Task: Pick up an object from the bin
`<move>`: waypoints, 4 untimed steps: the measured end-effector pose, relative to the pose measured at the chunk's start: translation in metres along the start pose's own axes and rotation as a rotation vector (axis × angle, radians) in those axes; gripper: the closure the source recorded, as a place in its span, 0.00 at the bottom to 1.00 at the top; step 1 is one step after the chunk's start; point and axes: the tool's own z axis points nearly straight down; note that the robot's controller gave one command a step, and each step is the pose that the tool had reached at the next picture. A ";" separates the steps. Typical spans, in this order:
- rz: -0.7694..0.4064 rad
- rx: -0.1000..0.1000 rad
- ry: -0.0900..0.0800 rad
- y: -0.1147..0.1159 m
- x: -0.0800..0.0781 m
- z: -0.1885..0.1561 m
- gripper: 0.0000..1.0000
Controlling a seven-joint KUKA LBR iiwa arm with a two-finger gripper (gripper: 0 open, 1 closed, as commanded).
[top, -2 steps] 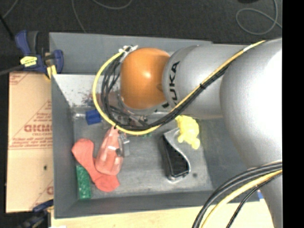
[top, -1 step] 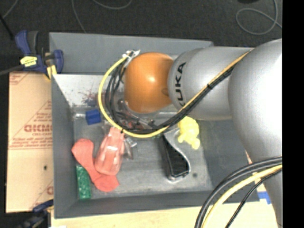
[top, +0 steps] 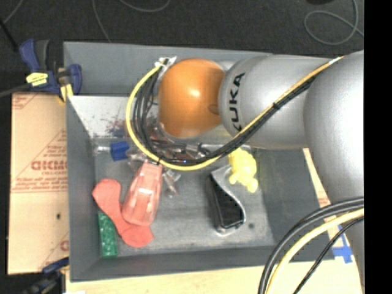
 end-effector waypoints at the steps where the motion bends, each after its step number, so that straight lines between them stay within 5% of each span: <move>1: -0.197 0.003 -0.010 -0.001 -0.001 0.053 0.00; 2: -0.407 0.009 -0.018 -0.004 -0.007 0.056 1.00; 4: -0.463 0.008 -0.018 -0.004 -0.007 0.050 1.00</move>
Offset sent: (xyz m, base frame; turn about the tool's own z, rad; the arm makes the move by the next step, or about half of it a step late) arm 0.0061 -0.0002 -0.0568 -0.4760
